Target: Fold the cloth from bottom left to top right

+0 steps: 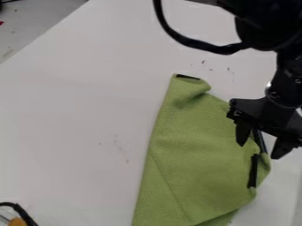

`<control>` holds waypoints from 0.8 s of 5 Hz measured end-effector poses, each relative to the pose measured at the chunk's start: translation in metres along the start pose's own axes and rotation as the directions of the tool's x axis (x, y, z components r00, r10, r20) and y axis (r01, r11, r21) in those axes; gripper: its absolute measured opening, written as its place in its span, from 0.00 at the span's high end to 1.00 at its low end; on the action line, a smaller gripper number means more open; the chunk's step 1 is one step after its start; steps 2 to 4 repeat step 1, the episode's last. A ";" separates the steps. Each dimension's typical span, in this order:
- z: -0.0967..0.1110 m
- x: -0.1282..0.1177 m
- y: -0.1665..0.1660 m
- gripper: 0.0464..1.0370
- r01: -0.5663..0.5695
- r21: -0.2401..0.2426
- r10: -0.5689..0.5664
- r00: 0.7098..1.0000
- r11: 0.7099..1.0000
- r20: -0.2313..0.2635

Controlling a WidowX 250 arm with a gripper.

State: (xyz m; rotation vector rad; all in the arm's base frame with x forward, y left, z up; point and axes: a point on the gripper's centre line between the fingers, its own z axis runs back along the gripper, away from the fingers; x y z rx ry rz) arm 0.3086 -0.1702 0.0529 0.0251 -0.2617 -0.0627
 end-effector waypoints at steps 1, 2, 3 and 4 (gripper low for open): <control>0.010 0.005 -0.012 0.02 0.021 0.004 -0.021 1.000 1.000 0.018; 0.010 0.005 -0.012 0.02 0.021 0.004 -0.021 1.000 1.000 0.018; 0.010 0.005 -0.012 0.02 0.021 0.004 -0.021 1.000 1.000 0.018; 0.010 0.005 -0.012 0.02 0.021 0.004 -0.021 1.000 1.000 0.018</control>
